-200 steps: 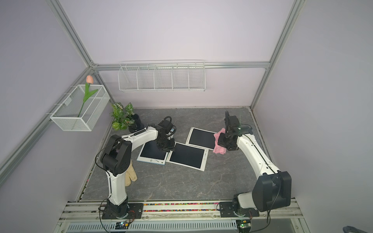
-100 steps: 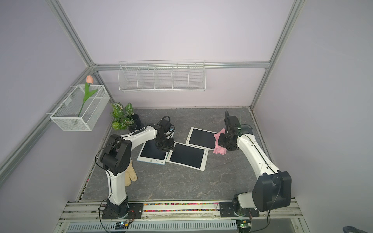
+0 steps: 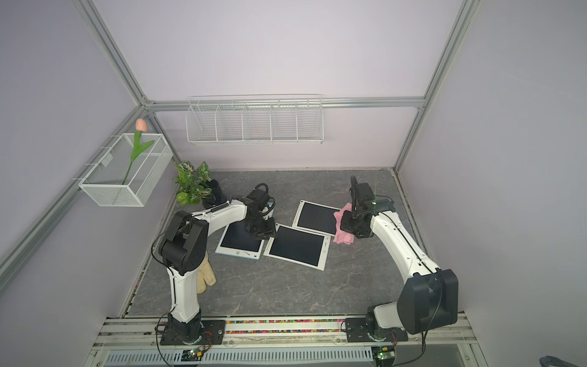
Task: Wipe the drawing tablet
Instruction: Move the drawing tablet to the center of the board, then wipe the dirt from the drawing tablet.
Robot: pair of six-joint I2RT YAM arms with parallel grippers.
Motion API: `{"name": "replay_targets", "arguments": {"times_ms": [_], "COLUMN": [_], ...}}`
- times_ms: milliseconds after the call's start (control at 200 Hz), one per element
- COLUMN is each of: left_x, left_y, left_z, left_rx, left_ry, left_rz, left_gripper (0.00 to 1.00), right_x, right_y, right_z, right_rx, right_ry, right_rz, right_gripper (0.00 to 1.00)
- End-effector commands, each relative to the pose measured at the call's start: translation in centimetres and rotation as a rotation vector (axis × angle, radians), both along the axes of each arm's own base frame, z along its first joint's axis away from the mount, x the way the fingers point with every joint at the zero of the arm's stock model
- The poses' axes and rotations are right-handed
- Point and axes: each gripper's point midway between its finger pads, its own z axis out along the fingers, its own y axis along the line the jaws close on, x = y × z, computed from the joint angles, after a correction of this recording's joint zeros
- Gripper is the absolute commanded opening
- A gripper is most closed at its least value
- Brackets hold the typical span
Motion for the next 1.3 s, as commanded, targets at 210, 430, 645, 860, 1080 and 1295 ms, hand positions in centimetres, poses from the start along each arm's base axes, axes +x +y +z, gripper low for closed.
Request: {"name": "replay_targets", "arguments": {"times_ms": [210, 430, 645, 860, 1080, 1295], "left_x": [-2.2, -1.8, -4.7, -6.6, -7.4, -7.6], "left_y": [-4.7, -2.1, -1.3, -2.0, -1.6, -1.4], "left_z": [0.0, 1.7, 1.7, 0.9, -0.7, -1.2], "left_rx": [-0.092, 0.037, 0.089, 0.061, 0.064, 0.071], "left_ry": [0.024, -0.082, -0.085, -0.055, -0.025, -0.020], "left_rz": [0.009, 0.060, 0.045, 0.073, 0.104, 0.102], "left_gripper": [0.38, 0.37, 0.33, 0.33, 0.33, 0.33], "right_x": [-0.6, -0.4, 0.0, -0.3, -1.3, -2.7], "right_y": [1.7, 5.2, 10.9, 16.3, 20.4, 21.9], "right_z": [0.0, -1.0, -2.2, -3.8, -6.0, -9.2], "right_rx": [0.029, 0.046, 0.050, 0.062, 0.119, 0.163], "right_ry": [-0.007, 0.013, 0.028, 0.060, 0.127, 0.201], "right_rz": [0.064, 0.154, 0.258, 0.367, 0.418, 0.405], "right_gripper": [0.07, 0.07, 0.07, 0.07, 0.07, 0.07]}}
